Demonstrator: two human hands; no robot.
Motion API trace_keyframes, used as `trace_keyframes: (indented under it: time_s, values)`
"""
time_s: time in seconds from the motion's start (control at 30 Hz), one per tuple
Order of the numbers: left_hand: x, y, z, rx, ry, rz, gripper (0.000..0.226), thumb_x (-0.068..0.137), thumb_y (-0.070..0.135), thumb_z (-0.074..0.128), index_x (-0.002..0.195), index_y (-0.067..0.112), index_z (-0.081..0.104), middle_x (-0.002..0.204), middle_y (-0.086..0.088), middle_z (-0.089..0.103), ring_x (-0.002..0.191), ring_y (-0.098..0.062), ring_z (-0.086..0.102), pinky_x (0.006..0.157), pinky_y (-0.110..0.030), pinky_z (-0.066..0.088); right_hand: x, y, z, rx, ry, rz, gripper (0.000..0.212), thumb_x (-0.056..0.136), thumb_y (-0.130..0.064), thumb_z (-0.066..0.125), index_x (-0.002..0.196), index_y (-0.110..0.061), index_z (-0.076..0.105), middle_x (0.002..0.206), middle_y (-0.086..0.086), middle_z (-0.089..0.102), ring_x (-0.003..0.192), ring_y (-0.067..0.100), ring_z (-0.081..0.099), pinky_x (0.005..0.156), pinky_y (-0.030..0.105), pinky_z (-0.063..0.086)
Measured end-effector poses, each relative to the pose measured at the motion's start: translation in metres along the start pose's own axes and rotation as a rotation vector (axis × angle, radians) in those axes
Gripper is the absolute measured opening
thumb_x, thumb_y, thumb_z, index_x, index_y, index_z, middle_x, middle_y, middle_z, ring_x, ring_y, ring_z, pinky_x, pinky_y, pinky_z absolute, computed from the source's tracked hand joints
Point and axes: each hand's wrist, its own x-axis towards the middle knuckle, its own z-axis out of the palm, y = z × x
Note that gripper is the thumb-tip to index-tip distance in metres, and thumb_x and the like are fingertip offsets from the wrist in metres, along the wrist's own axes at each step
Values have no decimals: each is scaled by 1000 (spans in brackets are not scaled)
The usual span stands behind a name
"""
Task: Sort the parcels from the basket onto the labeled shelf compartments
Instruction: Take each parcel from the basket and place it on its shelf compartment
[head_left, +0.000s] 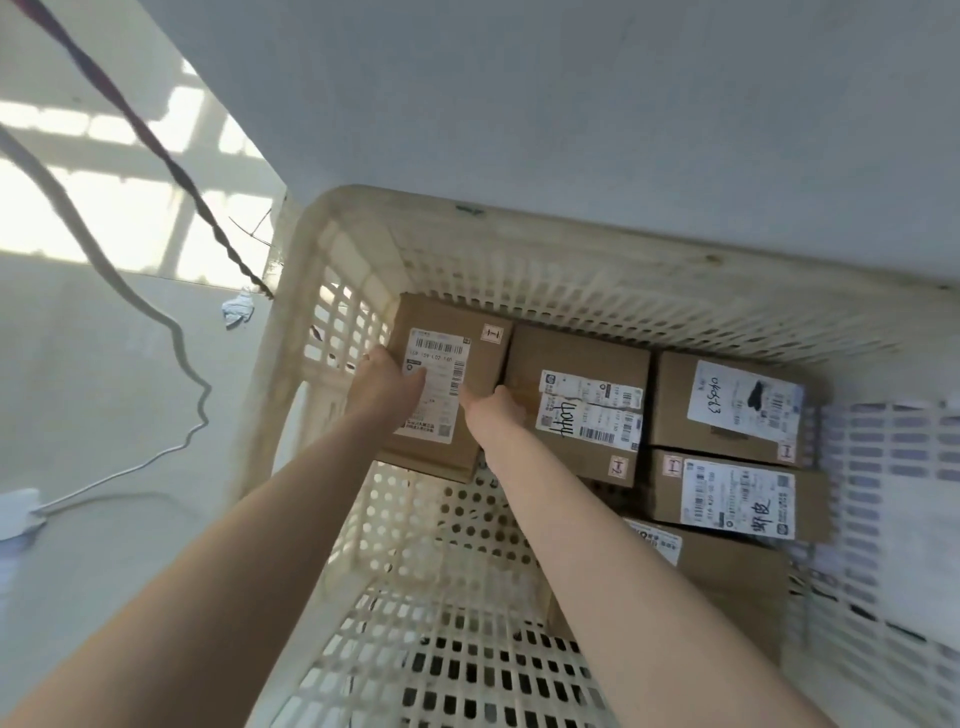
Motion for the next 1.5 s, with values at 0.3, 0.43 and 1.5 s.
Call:
trace_keyframes:
  time_s: [0.3, 0.43, 1.5]
  values:
    - [-30, 20, -7, -96, 76, -58, 46, 90, 28, 63, 127, 7, 46, 131, -11, 38, 105, -29, 58, 72, -32, 51, -14, 2, -17, 146, 122, -20, 68, 86, -46, 69, 138, -16, 36, 138, 10, 47, 118, 30, 53, 79, 34, 42]
    - [-48, 26, -15, -248, 122, 4, 52, 88, 32, 66, 129, 20, 36, 128, -7, 42, 101, -28, 58, 77, -42, 57, -33, 0, -26, 150, 119, -48, 72, 80, -47, 76, 132, -17, 37, 128, 5, 58, 113, 27, 57, 75, 32, 43]
    - [-213, 36, -75, -714, -276, 137, 51, 72, 38, 80, 115, 17, 63, 100, -6, 75, 85, -21, 73, 70, -34, 60, -188, 47, -98, 450, -132, -346, 84, 66, -64, 78, 134, -26, 47, 126, -9, 59, 122, 17, 51, 106, 38, 37]
